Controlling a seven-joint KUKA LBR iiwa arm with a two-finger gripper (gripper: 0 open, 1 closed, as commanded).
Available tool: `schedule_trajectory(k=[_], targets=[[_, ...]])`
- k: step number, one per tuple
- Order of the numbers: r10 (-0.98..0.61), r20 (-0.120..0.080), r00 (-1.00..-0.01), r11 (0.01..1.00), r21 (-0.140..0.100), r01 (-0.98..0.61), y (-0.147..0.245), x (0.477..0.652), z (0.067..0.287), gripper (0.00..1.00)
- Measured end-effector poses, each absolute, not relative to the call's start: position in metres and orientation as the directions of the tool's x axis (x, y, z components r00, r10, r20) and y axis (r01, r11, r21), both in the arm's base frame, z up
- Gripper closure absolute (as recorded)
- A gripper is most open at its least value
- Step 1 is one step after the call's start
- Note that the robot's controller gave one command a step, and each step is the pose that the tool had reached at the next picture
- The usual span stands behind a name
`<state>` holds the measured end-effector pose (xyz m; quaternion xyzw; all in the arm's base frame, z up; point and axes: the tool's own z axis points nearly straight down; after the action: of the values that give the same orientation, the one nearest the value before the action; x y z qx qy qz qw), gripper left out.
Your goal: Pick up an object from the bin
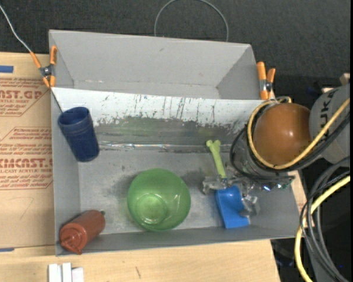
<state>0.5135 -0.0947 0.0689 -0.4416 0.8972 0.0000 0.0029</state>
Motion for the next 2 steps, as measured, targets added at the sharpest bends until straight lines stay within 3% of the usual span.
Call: schedule_trajectory(k=[1,2], targets=[[-0.895,-0.006,-0.447,0.447,-0.002,-0.895,-0.0829,0.5121,0.0701,1.0],[-0.895,-0.006,-0.447,0.447,-0.002,-0.895,-0.0829,0.5121,0.0701,1.0]])
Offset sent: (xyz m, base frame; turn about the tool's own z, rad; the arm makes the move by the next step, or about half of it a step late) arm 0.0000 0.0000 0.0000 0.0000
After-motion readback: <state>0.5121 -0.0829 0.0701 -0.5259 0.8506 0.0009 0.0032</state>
